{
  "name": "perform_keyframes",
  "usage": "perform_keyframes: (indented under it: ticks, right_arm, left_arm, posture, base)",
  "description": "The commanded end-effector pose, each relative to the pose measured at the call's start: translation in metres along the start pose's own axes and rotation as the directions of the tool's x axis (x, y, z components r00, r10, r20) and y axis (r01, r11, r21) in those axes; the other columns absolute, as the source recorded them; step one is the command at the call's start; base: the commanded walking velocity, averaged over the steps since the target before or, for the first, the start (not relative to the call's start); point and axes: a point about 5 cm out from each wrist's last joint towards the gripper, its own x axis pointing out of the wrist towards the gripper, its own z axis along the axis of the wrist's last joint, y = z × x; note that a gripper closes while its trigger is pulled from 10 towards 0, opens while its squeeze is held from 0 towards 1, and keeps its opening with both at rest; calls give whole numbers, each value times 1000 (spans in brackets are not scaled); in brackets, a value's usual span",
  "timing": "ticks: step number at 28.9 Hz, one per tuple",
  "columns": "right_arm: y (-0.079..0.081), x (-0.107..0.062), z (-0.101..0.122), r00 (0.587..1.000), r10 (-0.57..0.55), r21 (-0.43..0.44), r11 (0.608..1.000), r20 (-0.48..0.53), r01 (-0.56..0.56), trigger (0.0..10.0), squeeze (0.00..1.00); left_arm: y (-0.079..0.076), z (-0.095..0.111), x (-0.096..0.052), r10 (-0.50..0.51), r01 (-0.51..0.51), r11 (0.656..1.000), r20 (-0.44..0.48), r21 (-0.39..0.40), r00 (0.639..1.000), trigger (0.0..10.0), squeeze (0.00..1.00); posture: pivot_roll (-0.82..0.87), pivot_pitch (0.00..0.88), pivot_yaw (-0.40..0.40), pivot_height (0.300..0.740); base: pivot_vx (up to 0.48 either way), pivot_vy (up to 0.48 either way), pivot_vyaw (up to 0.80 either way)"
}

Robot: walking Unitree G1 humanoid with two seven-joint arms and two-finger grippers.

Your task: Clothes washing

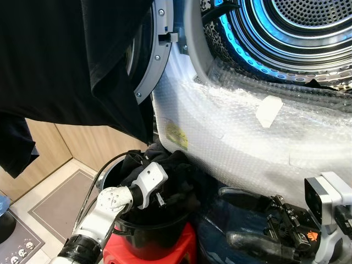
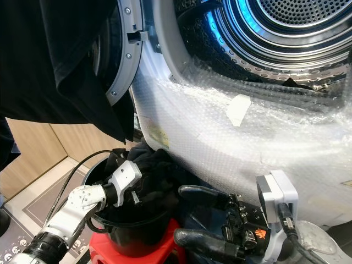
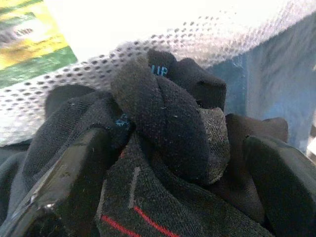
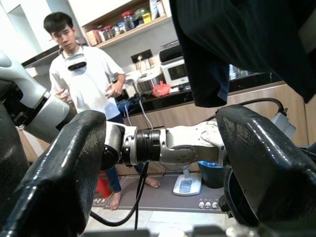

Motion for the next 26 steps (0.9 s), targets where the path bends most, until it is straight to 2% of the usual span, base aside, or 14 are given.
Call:
perform_keyframes:
  ticks: [1, 4, 5, 7, 9, 12, 16, 18, 19, 22, 26]
  right_arm:
    - [8, 5, 3, 1000, 24, -33, 999, 0, -24, 10000, 0]
    - [10, 5, 2, 1000, 9, -33, 999, 8, -9, 10000, 0]
    - [11, 4, 1, 1000, 8, -32, 999, 9, -8, 10000, 0]
    - [12, 4, 0, 1000, 8, -26, 1000, 11, -8, 10000, 0]
    - [14, 4, -4, 1000, 8, -12, 1000, 2, -8, 10000, 0]
    - [13, 2, -10, 1000, -13, 3, 1000, -14, 13, 10000, 0]
    - [7, -1, -17, 997, -61, 7, 998, -40, 61, 10000, 0]
    - [0, -5, -22, 992, -116, 7, 993, -48, 117, 10000, 0]
    - [-8, -8, -27, 981, -180, -2, 984, -69, 180, 10000, 0]
    - [-11, -10, -31, 974, -209, -9, 978, -84, 209, 10000, 0]
    - [-24, -17, -41, 944, -306, -42, 952, -120, 303, 10000, 0]
  left_arm:
    - [0, -1, 2, -28, 28, 999, -19, 19, 999, 10000, 0]
    - [2, -4, 3, -47, 48, 998, -43, 38, 998, 10000, 0]
    - [2, -6, 3, -59, 62, 997, -63, 52, 996, 8706, 0]
    - [3, -8, 3, -69, 75, 995, -81, 73, 994, 4627, 0]
    - [3, -10, 3, -96, 106, 990, -103, 97, 990, 0, 0]
    - [4, -11, 4, -103, 120, 982, -124, 143, 987, 0, 0]
    - [3, -11, 5, -121, 141, 977, -127, 161, 984, 0, 0]
    - [4, -11, 5, -123, 144, 975, -131, 169, 984, 0, 0]
    - [4, -12, 5, -126, 151, 971, -140, 186, 982, 0, 0]
    - [4, -12, 5, -124, 151, 969, -143, 197, 982, 0, 0]
    - [5, -14, 4, -126, 153, 969, -143, 194, 982, 0, 0]
  posture:
    - [-154, 120, 87, 740]
    - [-165, 123, 96, 740]
    - [-168, 123, 100, 740]
    - [-171, 122, 103, 740]
    - [-173, 122, 108, 740]
    - [-174, 121, 110, 740]
    - [-173, 121, 113, 740]
    - [-168, 125, 112, 740]
    - [-166, 125, 111, 740]
    - [-166, 125, 111, 740]
    - [-159, 128, 113, 740]
  base:
    - [0, 0, 0]
    - [0, 0, 0]
    - [0, 0, 0]
    - [0, 0, 0]
    - [0, 0, 0]
    - [0, 0, 0]
    - [0, 0, 0]
    - [0, 0, 0]
    - [0, 0, 0]
    - [0, 0, 0]
    - [0, 0, 0]
